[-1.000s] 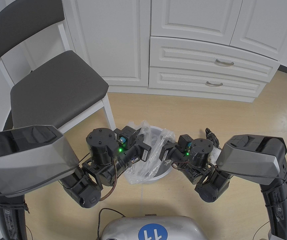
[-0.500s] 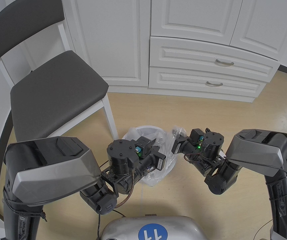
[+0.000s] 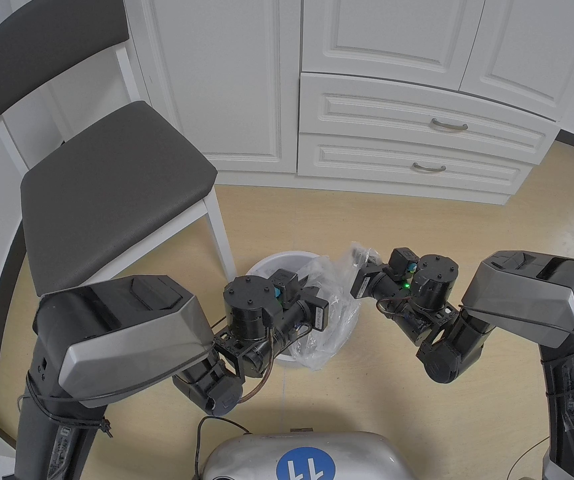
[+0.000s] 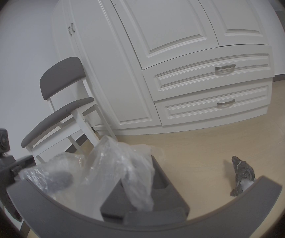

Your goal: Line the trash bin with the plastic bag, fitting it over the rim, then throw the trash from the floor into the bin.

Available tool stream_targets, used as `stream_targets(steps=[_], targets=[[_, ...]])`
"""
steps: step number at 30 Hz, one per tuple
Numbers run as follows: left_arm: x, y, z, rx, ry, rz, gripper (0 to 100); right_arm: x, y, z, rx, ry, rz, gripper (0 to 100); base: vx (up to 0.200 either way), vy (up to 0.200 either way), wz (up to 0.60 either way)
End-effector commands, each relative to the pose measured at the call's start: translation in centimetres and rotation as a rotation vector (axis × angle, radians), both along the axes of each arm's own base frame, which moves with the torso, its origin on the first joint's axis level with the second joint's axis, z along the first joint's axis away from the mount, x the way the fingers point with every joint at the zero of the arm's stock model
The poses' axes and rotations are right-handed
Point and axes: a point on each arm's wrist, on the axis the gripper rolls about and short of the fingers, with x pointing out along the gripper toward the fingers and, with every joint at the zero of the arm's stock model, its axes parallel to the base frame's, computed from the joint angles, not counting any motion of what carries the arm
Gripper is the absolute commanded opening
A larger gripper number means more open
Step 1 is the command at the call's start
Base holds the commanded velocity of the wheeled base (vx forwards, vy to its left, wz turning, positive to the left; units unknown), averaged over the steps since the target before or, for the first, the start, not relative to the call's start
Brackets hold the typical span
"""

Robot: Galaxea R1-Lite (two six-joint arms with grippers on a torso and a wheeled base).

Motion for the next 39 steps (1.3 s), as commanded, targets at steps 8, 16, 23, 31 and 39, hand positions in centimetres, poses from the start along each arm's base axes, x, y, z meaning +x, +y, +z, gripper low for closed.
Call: stream_targets(steps=[8, 16, 23, 31, 39], targets=[[3.7, 0.6, -3.0, -0.087, 0.082, 0.061, 0, 0.6, 0.0, 0.9, 0.028, -0.045, -0.006, 0, 0.000, 0.000, 0.00], [5.0, 2.0, -2.5, -0.117, 0.078, 0.081, 0, 1.2, 0.8, 0.5, 0.059, -0.054, -0.005, 0, 0.000, 0.000, 0.00], [5.9, 3.8, -0.8, -0.128, 0.054, 0.119, 0, 1.9, 1.8, 0.3, 0.133, -0.054, 0.000, 0, 0.000, 0.000, 0.00], [5.4, 8.3, 2.1, -0.099, 0.058, 0.060, 0, 2.7, 2.8, 0.6, 0.170, -0.087, -0.075, 0, 0.000, 0.000, 0.00], [6.0, 11.2, 1.6, 0.047, 0.081, 0.093, 0, 3.6, 0.7, 0.1, 0.007, 0.011, -0.187, 0, 0.000, 0.000, 0.00]])
